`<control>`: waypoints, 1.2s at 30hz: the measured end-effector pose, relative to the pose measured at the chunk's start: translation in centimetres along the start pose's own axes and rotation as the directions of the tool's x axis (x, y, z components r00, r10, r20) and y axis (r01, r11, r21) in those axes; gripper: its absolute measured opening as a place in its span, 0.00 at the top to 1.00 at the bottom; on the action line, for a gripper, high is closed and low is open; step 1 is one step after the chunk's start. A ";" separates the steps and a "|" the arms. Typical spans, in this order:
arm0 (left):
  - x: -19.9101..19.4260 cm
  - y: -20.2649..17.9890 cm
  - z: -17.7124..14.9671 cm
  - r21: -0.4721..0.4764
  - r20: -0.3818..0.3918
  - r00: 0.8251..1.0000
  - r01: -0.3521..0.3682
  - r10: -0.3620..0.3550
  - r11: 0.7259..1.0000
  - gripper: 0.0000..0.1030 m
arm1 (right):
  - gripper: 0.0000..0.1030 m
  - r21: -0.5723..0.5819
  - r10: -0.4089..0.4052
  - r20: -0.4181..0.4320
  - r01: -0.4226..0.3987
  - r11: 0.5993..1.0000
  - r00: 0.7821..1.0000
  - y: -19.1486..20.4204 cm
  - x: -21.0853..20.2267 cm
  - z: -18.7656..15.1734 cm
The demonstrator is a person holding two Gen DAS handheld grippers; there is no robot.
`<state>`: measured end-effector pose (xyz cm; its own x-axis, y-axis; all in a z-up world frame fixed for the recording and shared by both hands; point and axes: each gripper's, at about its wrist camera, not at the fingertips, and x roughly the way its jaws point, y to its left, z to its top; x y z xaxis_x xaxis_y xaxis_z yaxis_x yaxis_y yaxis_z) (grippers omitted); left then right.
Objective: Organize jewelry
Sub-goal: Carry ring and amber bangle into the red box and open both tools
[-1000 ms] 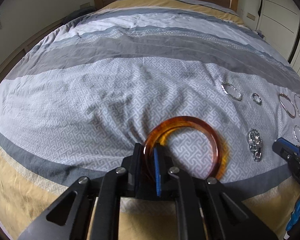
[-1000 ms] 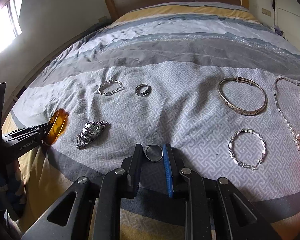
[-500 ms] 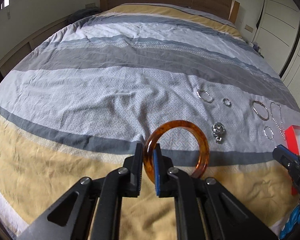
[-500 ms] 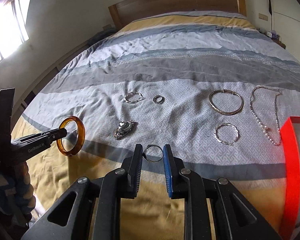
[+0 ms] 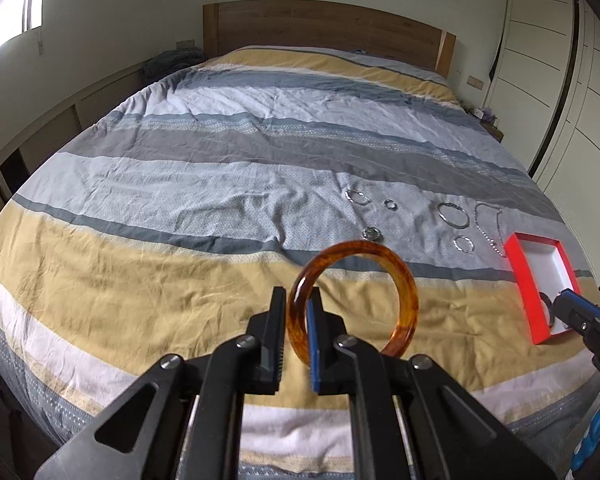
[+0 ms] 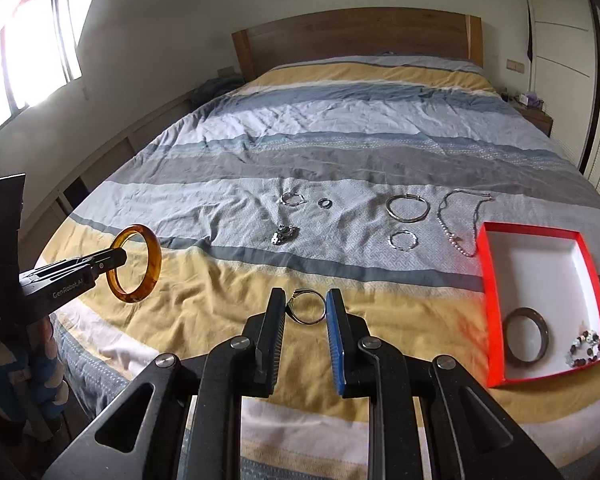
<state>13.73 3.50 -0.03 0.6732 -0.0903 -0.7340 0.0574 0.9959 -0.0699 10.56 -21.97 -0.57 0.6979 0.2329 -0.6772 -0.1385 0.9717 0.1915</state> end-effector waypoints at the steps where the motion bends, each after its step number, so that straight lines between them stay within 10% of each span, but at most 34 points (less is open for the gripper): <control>1: -0.6 -0.4 -0.1 -0.003 0.000 1.000 0.011 -0.011 1.000 0.92 | 0.80 0.003 -0.007 0.009 0.007 1.000 1.000 -0.3 -1.1 -0.2; 15: -1.0 -16.5 0.3 0.180 -0.055 0.982 0.185 -0.178 0.966 0.92 | 0.80 0.125 -0.159 0.089 0.147 0.981 0.983 -11.3 -8.3 -1.4; 36: 16.4 -39.7 0.7 0.392 -0.218 0.958 0.259 -0.184 0.883 0.91 | 0.80 0.129 -0.202 -0.124 0.217 0.968 0.972 -33.4 5.5 0.1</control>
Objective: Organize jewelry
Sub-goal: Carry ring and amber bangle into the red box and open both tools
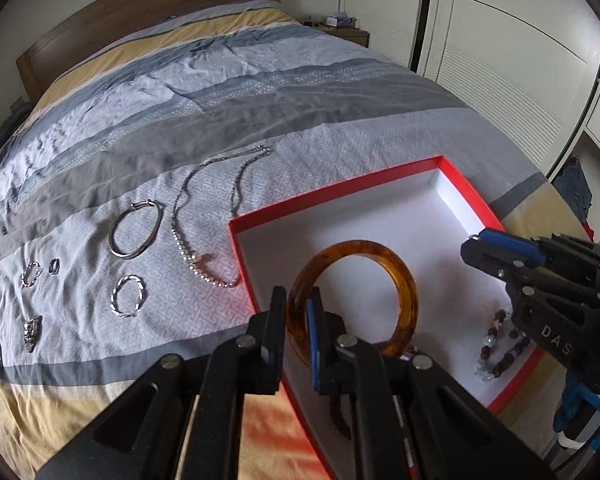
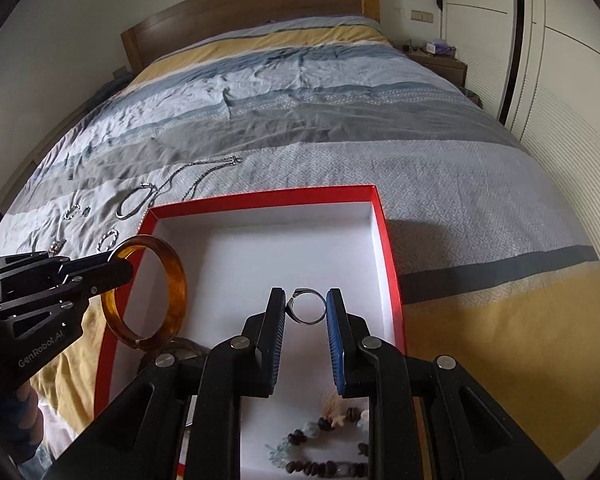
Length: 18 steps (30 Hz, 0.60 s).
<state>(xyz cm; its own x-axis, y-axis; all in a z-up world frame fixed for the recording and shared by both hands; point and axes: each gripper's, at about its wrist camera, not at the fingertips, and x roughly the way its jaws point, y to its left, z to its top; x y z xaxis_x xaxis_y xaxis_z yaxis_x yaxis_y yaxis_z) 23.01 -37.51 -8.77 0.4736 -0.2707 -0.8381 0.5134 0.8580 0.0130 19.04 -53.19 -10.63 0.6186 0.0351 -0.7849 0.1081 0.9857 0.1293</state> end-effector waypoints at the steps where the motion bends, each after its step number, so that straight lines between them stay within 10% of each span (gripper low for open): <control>1: 0.6 -0.1 0.1 0.002 -0.006 1.000 -0.001 0.001 1.000 0.91 | 0.80 -0.011 0.010 -0.013 -0.010 1.000 1.000 -0.3 0.6 0.2; 18: 4.5 -1.1 0.4 0.041 -0.049 0.998 -0.042 0.044 0.998 0.89 | 0.79 -0.269 -0.016 -0.115 -0.016 0.963 0.993 1.0 4.2 -0.7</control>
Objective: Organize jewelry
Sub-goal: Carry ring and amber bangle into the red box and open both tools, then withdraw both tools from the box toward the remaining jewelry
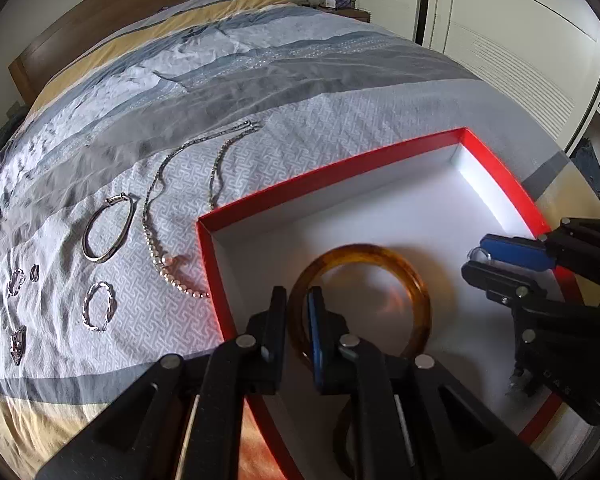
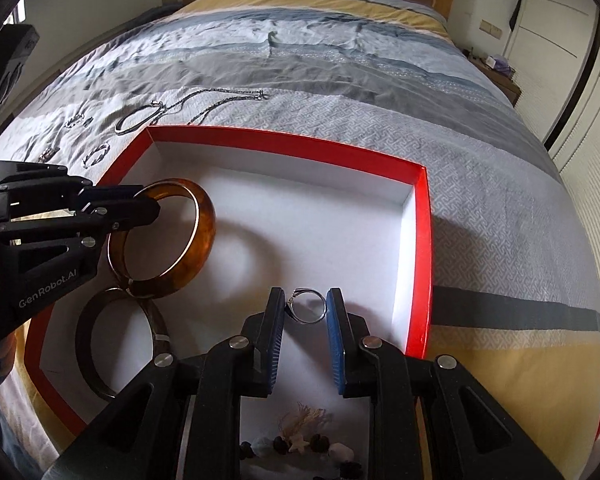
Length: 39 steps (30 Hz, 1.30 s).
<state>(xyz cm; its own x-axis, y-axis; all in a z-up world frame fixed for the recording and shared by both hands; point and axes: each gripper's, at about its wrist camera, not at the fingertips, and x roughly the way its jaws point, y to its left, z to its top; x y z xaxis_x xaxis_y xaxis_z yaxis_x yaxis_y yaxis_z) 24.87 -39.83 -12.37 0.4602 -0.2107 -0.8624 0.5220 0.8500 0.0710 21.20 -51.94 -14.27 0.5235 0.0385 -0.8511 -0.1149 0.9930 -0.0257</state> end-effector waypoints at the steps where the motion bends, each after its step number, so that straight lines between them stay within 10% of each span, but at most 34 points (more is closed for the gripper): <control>1: 0.1 -0.1 0.1 0.005 -0.001 1.000 -0.003 0.003 1.000 0.89 | 0.79 0.001 0.002 -0.001 -0.002 1.000 1.000 -0.1 0.0 0.0; 18: -8.0 1.7 -0.7 -0.042 0.076 0.993 0.089 -0.085 0.995 0.82 | 0.66 0.083 -0.019 0.038 0.016 0.996 0.999 0.1 -6.7 -1.8; 36: -25.7 10.9 -12.6 -0.147 0.190 0.978 -0.054 0.082 0.988 0.81 | 0.55 0.322 -0.060 0.224 -0.016 0.947 0.973 9.0 -22.2 -6.3; 39: -27.9 13.0 -14.8 -0.193 0.211 0.971 -0.074 0.115 0.978 0.63 | 0.55 0.344 -0.061 0.242 -0.027 0.939 0.968 11.0 -23.6 -7.1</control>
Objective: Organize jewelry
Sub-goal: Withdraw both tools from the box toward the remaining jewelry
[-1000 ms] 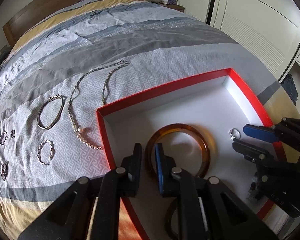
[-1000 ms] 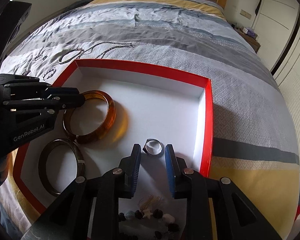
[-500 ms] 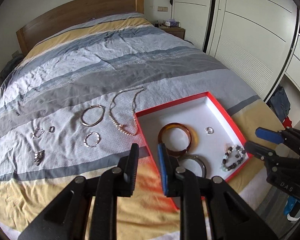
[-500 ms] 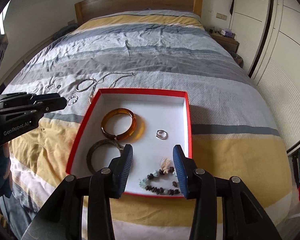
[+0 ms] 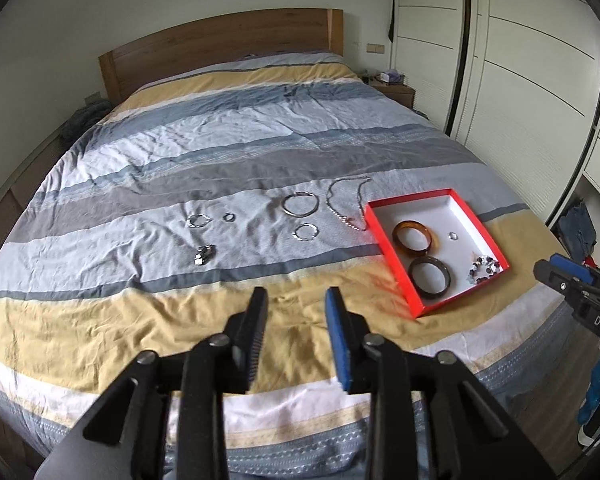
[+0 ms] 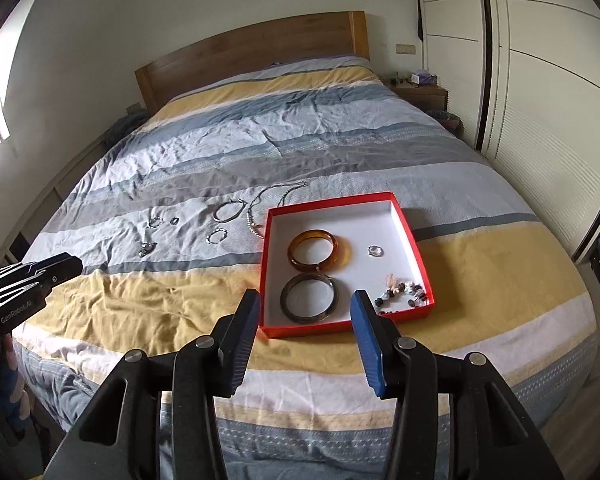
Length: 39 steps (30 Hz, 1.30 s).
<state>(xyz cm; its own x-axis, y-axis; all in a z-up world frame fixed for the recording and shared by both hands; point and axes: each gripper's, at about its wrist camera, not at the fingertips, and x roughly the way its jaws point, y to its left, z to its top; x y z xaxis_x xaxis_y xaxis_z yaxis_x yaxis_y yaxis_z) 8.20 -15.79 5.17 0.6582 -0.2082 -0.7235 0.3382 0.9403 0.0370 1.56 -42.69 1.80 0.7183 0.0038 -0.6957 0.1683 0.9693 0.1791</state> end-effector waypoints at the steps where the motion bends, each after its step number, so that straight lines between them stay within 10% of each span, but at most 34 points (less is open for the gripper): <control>1: -0.8 0.8 -0.4 -0.009 0.015 1.000 -0.019 0.019 1.000 0.62 | 0.55 0.007 0.003 0.005 -0.003 1.000 1.000 0.6 -0.6 -0.4; 25: -10.2 12.3 -6.2 -0.200 0.145 0.971 -0.161 0.192 0.966 0.60 | 0.47 -0.066 0.072 0.124 -0.064 0.996 0.990 11.8 -9.8 -3.3; 39: -4.3 15.1 -7.3 -0.246 0.072 0.976 -0.180 0.203 0.952 0.60 | 0.47 -0.086 0.107 0.094 -0.099 0.991 0.990 14.0 -3.8 -3.0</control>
<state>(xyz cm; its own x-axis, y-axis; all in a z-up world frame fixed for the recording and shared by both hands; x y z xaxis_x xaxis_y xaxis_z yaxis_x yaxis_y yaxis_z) 5.59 1.23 3.81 0.7599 -0.0316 -0.6493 0.0379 0.9993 -0.0042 -0.87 -28.38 4.83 0.7923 0.0844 -0.6042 0.0378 0.9817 0.1866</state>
